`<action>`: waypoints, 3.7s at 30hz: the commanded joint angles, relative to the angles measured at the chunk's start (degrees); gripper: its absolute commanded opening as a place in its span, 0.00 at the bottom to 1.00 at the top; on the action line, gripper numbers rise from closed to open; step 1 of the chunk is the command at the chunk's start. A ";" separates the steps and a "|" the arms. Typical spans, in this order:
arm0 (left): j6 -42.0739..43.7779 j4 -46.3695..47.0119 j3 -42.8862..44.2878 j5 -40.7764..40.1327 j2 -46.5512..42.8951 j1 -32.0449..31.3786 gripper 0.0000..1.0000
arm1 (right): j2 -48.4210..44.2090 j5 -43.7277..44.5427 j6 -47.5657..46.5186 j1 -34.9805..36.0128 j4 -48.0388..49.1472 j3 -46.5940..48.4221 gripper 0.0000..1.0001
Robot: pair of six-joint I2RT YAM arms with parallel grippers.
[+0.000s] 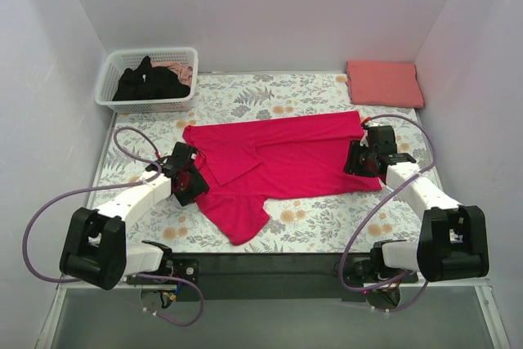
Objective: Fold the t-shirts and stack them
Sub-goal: Fold the tshirt
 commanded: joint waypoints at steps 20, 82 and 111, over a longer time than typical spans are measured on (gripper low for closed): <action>-3.29 -4.47 -0.87 -10.64 6.89 -3.29 0.35 | -0.84 11.61 -0.16 0.97 -1.74 -0.35 0.50; 0.93 -3.32 -0.87 -9.85 2.68 -3.29 0.00 | 4.52 11.89 11.18 -15.55 -7.46 -3.59 0.45; 1.37 -2.80 -0.78 -8.88 4.08 -3.29 0.00 | 3.48 3.19 9.86 -19.42 -2.98 -7.47 0.40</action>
